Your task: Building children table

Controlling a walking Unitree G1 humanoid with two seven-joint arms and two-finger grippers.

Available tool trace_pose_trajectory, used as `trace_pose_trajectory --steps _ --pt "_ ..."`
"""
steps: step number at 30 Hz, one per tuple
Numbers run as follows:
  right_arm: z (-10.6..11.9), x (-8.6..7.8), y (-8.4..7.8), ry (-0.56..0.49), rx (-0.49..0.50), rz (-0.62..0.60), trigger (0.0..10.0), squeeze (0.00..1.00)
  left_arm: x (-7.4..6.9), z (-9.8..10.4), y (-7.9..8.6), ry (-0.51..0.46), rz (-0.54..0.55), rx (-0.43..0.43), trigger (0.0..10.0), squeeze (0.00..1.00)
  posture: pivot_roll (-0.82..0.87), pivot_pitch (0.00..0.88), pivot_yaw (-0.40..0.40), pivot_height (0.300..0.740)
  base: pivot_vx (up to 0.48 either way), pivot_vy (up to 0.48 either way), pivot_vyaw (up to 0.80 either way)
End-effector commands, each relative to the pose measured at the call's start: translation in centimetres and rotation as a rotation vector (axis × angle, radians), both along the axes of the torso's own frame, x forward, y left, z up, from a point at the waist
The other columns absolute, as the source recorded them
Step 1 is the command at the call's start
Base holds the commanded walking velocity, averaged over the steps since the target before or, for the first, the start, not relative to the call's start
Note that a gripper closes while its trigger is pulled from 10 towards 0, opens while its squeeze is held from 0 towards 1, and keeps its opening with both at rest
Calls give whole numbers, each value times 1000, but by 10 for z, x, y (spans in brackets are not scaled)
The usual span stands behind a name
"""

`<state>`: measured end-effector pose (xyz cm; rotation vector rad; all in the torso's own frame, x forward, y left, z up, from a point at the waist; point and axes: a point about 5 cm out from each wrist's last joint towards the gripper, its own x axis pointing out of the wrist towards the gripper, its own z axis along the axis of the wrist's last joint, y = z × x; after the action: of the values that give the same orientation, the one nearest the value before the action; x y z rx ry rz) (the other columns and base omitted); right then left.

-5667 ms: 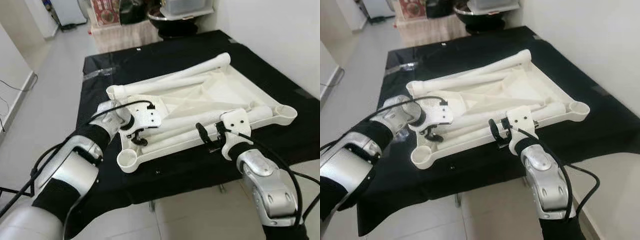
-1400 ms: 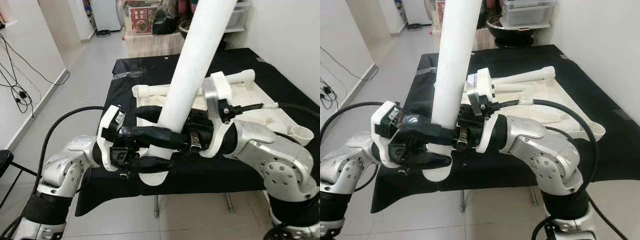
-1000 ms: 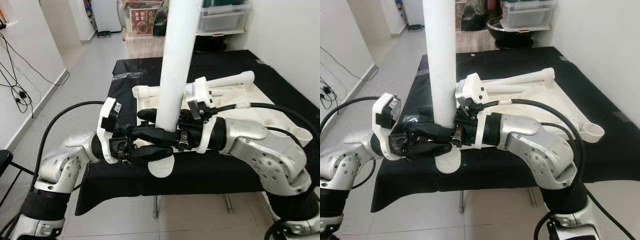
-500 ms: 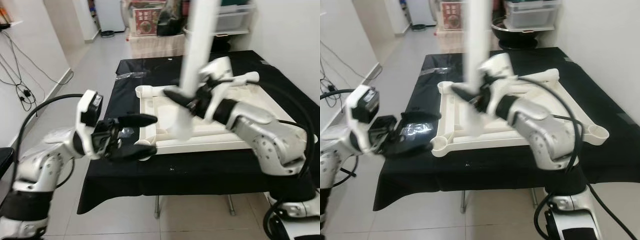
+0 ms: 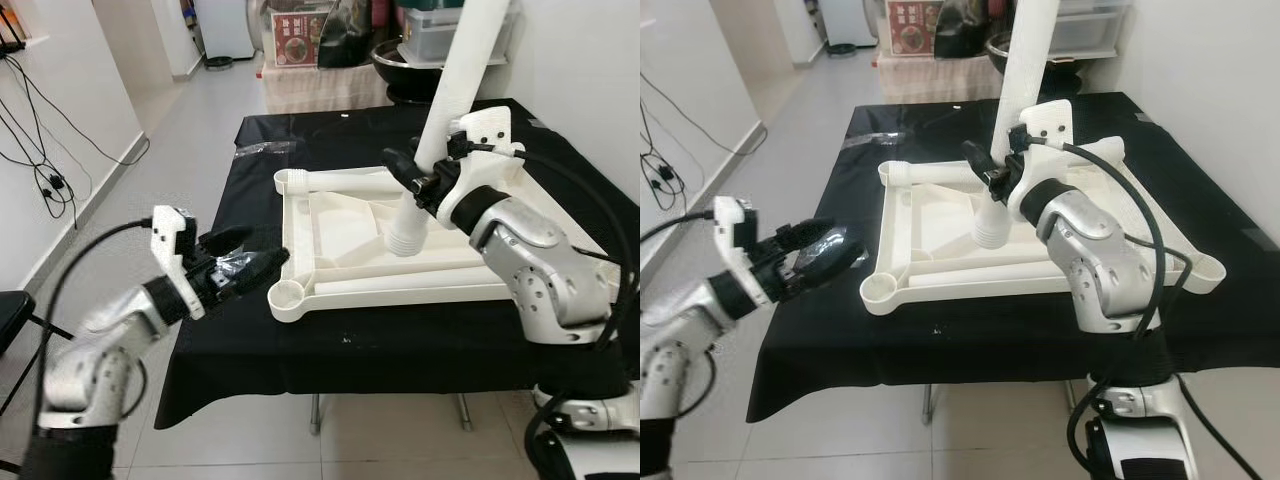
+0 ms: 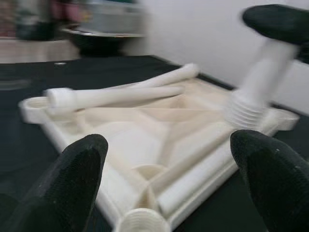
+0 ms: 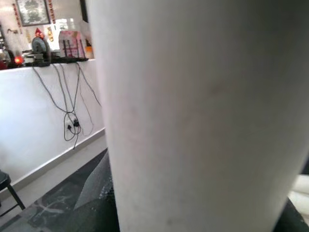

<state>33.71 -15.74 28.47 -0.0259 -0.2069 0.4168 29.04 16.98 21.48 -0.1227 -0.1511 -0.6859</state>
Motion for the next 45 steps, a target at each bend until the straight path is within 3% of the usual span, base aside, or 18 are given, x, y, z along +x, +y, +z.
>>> trace_pose_trajectory --steps 1,3,6,10,14,19,27,34,40,45 --pt "1 -5 3 -32 13 12 10000 0 -5 -9 -5 24 81 38 10000 0 -58 74 20 740 0 0 0" --pt "-3 -7 5 -24 16 27 10000 0 -7 -15 -9 40 110 42 10000 0 -58 74 20 740 0 0 0" --pt "-22 -11 27 4 -19 157 10000 0 -25 -40 -29 89 132 81 10000 0 -54 77 17 740 0 0 0" --pt "-25 -10 44 -2 19 243 10000 0 -35 -51 -38 112 136 119 10000 0 -42 89 9 740 0 0 0" --pt "-21 -7 58 -6 80 297 10000 0 -41 -53 -41 123 170 123 10000 0 -24 98 -2 740 0 0 0" --pt "-16 -13 71 -41 95 440 10000 0 -47 -56 -29 101 279 201 10000 0 10 120 -11 740 0 0 621" --pt "-23 -18 73 -69 -12 518 10000 0 -66 -77 -35 183 216 207 10000 0 4 124 -2 740 0 0 781" --pt "-23 -12 73 -77 -33 504 10000 0 -70 -77 -42 148 151 231 10000 0 8 121 -7 740 0 0 781" --pt "-29 0 73 -69 -84 417 10000 0 -75 -77 -47 147 108 230 10000 0 15 139 -4 740 0 0 260" --pt "-28 3 64 -65 -108 464 10000 0 -80 -75 -50 145 68 221 10000 0 27 169 -1 740 0 0 0"
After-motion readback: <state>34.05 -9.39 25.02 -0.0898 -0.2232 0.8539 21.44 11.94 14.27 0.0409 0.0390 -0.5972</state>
